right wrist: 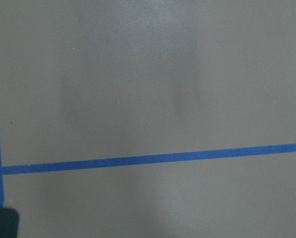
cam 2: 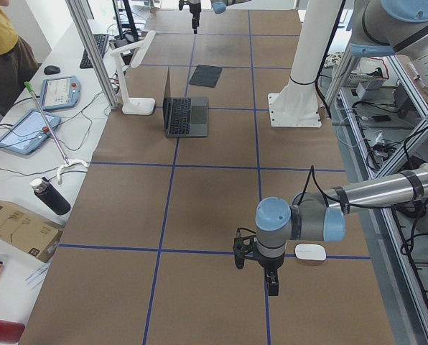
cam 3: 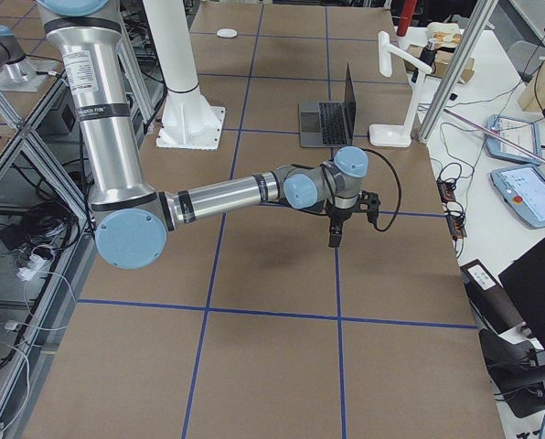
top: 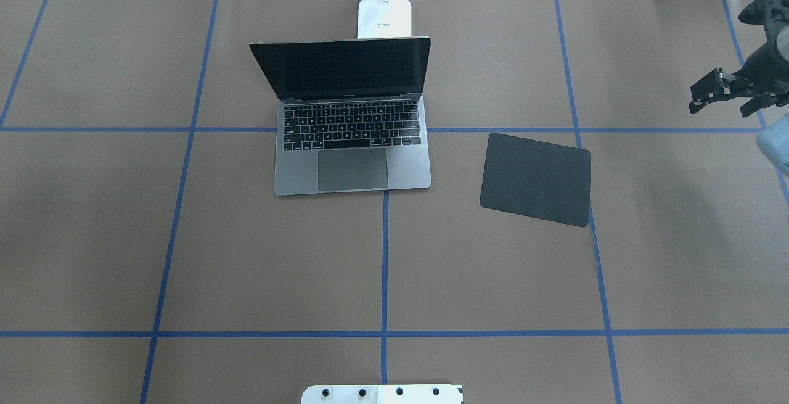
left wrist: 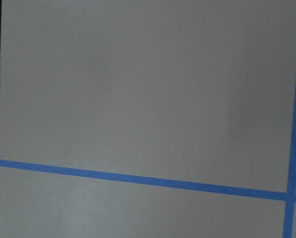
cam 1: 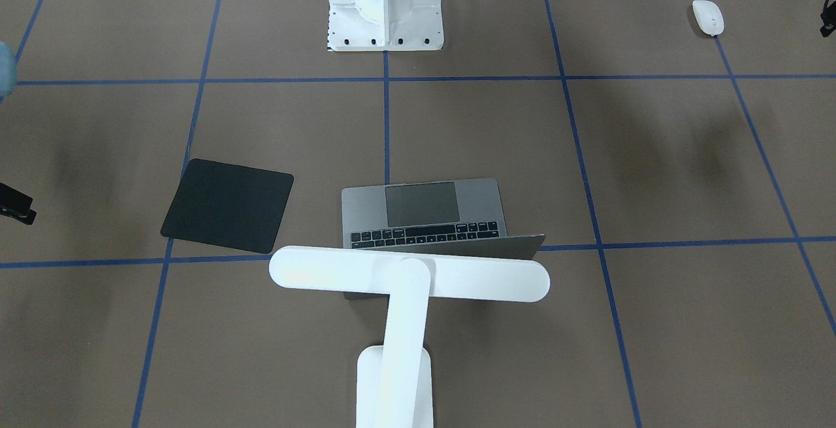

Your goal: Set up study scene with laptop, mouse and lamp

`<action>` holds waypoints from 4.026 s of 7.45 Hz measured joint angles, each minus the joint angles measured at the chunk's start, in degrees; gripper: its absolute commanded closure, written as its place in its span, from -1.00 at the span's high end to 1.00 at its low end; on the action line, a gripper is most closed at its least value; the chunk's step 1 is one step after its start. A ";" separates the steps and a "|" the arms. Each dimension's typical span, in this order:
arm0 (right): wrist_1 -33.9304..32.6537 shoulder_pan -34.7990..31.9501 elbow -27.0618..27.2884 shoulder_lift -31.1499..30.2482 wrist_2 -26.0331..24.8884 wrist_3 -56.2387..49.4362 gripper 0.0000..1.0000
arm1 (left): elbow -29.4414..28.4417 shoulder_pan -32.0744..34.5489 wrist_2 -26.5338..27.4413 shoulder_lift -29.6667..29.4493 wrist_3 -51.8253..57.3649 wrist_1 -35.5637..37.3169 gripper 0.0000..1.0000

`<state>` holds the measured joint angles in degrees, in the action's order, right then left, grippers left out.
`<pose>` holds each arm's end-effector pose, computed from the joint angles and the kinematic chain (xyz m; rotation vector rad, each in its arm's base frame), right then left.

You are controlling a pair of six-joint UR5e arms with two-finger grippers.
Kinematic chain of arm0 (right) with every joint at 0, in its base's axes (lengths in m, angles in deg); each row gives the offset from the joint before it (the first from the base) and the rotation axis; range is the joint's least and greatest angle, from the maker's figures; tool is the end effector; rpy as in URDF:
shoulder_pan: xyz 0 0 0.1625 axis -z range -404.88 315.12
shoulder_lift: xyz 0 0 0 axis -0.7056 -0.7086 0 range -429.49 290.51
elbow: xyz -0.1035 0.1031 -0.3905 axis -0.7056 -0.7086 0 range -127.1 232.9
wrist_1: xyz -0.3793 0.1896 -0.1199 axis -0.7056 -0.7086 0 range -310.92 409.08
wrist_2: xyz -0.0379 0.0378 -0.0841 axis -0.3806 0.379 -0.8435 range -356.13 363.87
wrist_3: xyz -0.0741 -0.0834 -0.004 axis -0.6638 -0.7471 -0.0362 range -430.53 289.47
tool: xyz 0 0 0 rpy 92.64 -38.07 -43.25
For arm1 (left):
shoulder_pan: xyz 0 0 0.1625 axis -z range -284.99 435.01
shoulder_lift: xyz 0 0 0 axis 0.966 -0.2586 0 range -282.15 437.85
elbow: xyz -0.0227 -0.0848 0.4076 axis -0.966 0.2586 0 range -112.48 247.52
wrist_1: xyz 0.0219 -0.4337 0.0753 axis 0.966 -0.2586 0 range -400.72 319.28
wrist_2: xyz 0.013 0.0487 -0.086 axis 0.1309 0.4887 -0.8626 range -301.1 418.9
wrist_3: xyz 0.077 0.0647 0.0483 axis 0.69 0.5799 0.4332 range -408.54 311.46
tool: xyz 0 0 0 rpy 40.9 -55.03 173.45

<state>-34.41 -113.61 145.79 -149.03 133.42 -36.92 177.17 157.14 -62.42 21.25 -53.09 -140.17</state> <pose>-0.1624 -0.5885 0.5226 -0.0195 -0.7596 0.0853 -0.0375 -0.2785 0.7130 -0.1319 0.5352 0.0360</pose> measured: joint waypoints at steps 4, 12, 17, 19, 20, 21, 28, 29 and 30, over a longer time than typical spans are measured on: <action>0.00 0.00 0.01 -0.11 0.00 0.05 1.00 | 8.71 -1.67 -8.58 3.61 0.79 11.70 0.99; 0.08 0.00 -0.01 -0.51 0.06 0.05 1.00 | -2.53 -3.76 -20.97 5.90 15.70 6.86 0.99; 0.07 0.00 0.00 -0.47 0.08 0.07 1.00 | -11.41 0.63 -35.71 7.70 -14.08 -17.86 1.00; 0.07 0.00 0.00 -0.44 0.07 0.13 1.00 | -11.87 0.27 -33.72 6.51 -24.05 -26.57 1.00; 0.08 0.00 -0.03 -0.44 0.05 0.13 1.00 | -11.20 -0.55 -31.32 5.15 -26.80 -28.68 1.00; 0.07 0.02 -0.09 -0.42 0.07 0.14 1.00 | -9.72 -2.22 -27.84 4.10 -28.21 -29.55 1.00; 0.02 0.08 -0.40 -0.27 0.09 0.14 1.00 | -0.67 -32.95 -10.02 4.27 -35.28 -30.02 1.00; 0.01 0.09 -0.44 -0.27 0.09 0.14 1.00 | -0.59 -36.22 -9.54 4.99 -36.40 -30.06 1.00; 0.02 0.09 -0.51 -0.26 0.09 0.14 1.00 | -0.57 -38.01 -9.32 6.02 -36.80 -30.13 1.00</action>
<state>-34.40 -113.52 145.28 -149.29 133.50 -36.78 176.60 119.13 -71.74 27.27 -89.89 -170.30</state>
